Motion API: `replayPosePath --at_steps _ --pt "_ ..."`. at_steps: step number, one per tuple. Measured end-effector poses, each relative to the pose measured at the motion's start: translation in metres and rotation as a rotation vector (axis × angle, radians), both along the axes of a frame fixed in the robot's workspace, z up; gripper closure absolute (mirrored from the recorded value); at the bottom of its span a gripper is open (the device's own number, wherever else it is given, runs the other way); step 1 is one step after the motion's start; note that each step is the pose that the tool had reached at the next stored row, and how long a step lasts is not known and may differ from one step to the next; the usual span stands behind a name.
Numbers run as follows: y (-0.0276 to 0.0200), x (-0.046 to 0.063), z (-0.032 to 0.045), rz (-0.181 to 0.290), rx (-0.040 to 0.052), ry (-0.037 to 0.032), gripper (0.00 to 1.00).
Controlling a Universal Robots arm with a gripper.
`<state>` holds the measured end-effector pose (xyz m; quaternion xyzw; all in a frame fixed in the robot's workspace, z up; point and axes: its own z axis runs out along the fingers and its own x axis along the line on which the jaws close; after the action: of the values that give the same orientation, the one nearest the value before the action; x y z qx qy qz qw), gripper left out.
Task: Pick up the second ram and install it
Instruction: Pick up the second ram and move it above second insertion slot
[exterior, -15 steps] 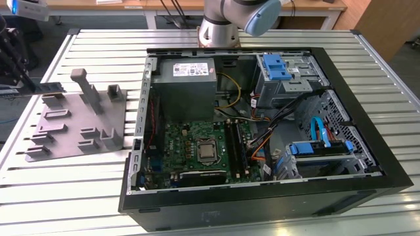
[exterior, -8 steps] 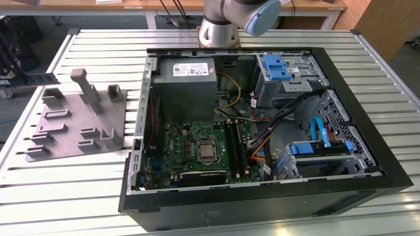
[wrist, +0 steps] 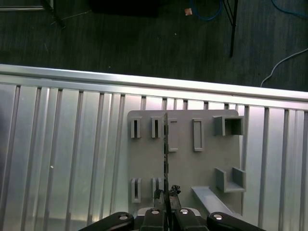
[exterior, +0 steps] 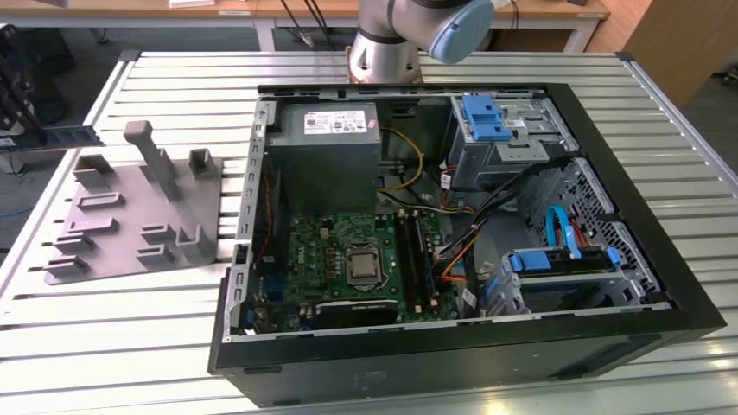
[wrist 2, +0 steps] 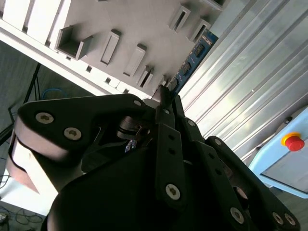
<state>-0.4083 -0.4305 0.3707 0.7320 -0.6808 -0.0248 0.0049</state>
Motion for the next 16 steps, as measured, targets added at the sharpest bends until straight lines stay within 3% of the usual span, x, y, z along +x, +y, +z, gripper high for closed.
replayPosePath --at_steps 3,11,16 --pt "0.0 0.0 0.0074 0.0 0.0027 0.0 0.86" --pt "0.0 0.0 0.0419 0.0 0.0041 -0.0003 0.86" --pt "0.0 0.0 0.0453 0.0 0.0046 -0.0005 0.86"
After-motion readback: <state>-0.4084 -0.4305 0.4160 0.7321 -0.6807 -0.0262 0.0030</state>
